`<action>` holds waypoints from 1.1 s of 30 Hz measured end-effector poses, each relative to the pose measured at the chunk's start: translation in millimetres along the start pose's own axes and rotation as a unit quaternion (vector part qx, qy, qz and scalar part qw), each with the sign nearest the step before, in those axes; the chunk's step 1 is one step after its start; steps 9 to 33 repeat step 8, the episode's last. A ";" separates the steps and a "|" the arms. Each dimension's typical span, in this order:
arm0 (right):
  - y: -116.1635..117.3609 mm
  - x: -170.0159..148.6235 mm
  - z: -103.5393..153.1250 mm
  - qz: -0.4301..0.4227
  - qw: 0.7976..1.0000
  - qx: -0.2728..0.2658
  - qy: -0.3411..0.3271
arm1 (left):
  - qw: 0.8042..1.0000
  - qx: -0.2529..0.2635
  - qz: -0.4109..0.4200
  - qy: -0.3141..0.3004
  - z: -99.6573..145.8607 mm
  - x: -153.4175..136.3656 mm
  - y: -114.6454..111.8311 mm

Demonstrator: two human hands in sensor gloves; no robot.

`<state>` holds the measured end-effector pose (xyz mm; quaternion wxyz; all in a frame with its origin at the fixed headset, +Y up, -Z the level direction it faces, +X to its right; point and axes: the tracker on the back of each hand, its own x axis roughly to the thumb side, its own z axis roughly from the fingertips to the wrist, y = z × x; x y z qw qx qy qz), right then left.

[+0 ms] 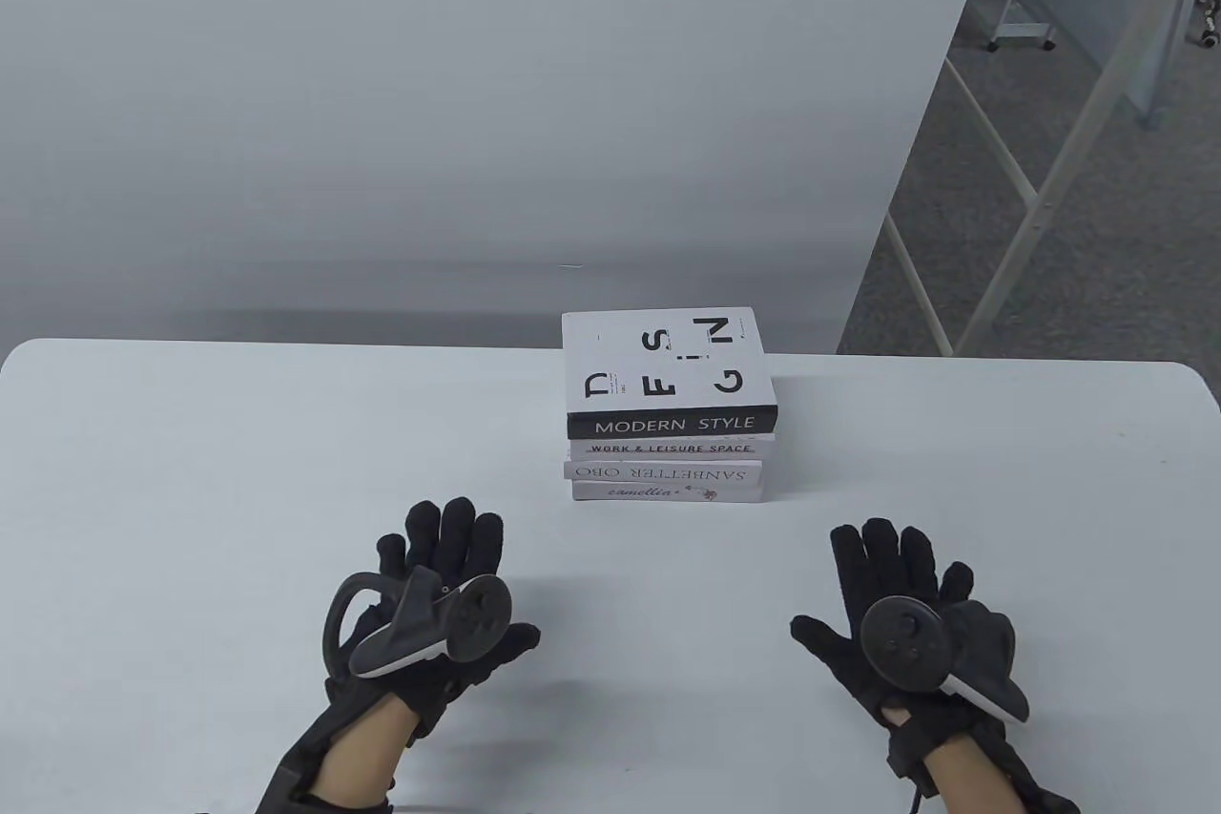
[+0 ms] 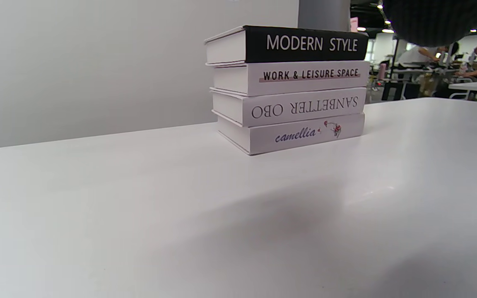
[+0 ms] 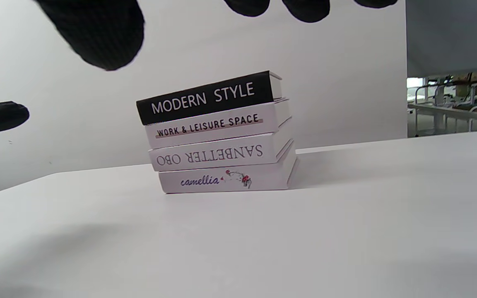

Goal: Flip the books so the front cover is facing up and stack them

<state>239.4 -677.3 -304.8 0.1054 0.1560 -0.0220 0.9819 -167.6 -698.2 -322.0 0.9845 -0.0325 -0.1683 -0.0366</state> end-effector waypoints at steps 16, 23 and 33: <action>7.9 -0.4 -1.3 -0.002 1.000 0.012 0.003 | 0.997 0.002 0.077 -0.013 0.1 5.3 6.0; 7.9 -0.4 -1.3 -0.002 1.000 0.012 0.003 | 0.997 0.002 0.077 -0.013 0.1 5.3 6.0; 7.9 -0.4 -1.3 -0.002 1.000 0.012 0.003 | 0.997 0.002 0.077 -0.013 0.1 5.3 6.0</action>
